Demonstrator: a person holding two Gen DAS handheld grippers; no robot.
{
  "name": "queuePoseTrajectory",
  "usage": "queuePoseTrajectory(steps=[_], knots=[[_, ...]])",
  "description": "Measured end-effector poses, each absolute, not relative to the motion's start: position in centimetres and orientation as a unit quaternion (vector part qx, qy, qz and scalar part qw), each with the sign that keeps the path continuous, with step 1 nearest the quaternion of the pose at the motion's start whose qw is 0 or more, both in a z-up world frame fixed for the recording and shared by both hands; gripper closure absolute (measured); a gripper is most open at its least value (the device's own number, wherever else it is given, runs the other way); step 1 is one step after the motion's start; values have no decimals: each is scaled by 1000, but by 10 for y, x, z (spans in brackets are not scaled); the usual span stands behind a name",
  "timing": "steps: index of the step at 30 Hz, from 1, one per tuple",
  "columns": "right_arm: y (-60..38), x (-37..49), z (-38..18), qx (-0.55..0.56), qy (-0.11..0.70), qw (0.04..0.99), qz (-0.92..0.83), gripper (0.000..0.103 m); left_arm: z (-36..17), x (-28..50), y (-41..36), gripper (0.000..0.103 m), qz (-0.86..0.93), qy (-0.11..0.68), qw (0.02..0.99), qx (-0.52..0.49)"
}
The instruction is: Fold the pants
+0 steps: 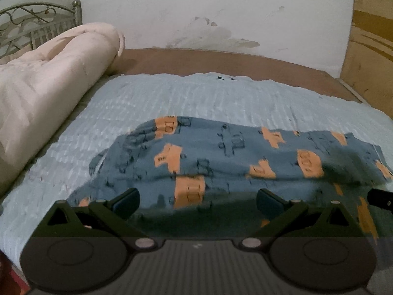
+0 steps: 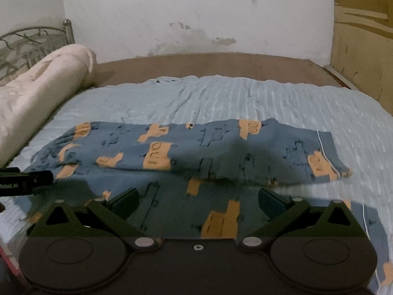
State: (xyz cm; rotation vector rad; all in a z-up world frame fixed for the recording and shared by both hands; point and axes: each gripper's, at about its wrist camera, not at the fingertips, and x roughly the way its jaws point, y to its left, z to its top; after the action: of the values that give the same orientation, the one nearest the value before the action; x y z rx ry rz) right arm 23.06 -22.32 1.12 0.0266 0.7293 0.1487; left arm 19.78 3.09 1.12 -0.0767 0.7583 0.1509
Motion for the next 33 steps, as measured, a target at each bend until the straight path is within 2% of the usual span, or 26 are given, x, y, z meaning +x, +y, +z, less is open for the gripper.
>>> queuePoseTrajectory(steps=[20,28,33], knots=[[-220,324,4,-14,362,929,76,1,26,292,30,0,93,357,929,15],[-218,357,0,-47,301,945,120,1,23,326,33,0,99,362,926,39],[-206,386,-6,-90,299,938,152,1,19,341,40,0,104,363,925,49]])
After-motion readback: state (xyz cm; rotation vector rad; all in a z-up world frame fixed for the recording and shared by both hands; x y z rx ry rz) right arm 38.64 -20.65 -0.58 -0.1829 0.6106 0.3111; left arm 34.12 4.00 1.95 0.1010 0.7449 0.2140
